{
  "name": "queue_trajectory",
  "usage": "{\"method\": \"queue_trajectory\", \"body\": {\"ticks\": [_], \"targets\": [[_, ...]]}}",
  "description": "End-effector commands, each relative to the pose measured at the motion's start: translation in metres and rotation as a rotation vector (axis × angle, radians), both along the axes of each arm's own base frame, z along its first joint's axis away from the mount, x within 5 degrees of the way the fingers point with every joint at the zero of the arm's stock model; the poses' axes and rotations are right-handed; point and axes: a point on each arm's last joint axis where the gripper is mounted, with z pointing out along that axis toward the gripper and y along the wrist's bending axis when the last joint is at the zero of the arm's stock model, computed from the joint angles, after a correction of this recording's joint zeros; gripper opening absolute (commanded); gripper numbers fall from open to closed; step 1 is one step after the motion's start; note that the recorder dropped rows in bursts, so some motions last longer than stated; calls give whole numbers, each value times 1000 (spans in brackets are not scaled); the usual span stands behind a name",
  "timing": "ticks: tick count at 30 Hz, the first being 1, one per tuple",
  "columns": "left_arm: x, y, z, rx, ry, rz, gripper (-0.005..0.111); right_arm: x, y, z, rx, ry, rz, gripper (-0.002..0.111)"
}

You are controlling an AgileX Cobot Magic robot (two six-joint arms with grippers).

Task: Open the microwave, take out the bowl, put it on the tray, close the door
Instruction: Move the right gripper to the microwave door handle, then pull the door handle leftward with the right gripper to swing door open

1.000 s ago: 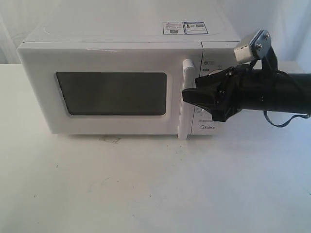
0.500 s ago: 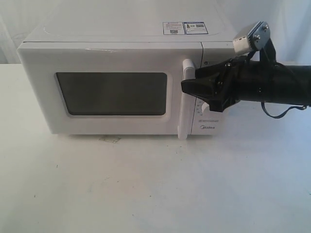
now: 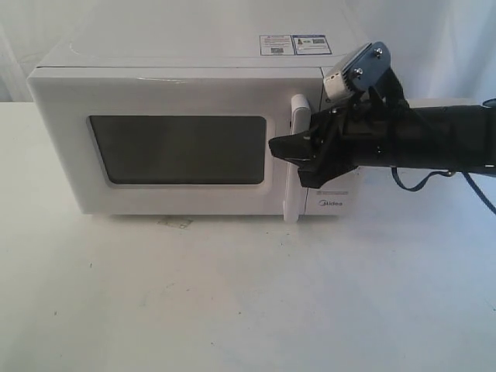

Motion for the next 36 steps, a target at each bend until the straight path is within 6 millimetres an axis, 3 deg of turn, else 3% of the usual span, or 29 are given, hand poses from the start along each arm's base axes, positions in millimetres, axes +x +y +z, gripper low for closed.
{"method": "queue_trajectory", "body": {"ticks": [1,2,3,12,16,21,31,36], "targets": [[0,0,-1,-2,-4,-6,0,2,3,4,-10,-26,19,10],[0,0,-1,-2,-4,-6,0,2,3,4,-12,-26,17,2],[0,0,-1,-2,-4,-6,0,2,3,4,-12,-26,17,0],[0,0,-1,-2,-4,-6,0,0,5,5,9,-25,38,0],[0,0,-1,-2,-4,-6,0,-31,21,7,17,-56,464,0],[0,0,-1,-2,-4,-6,0,-12,8,-3,-49,81,158,0],[0,0,-1,-2,-4,-6,0,-26,16,0,19,121,324,0],[0,0,-1,-2,-4,-6,0,-26,15,-1,54,223,278,5]]}}
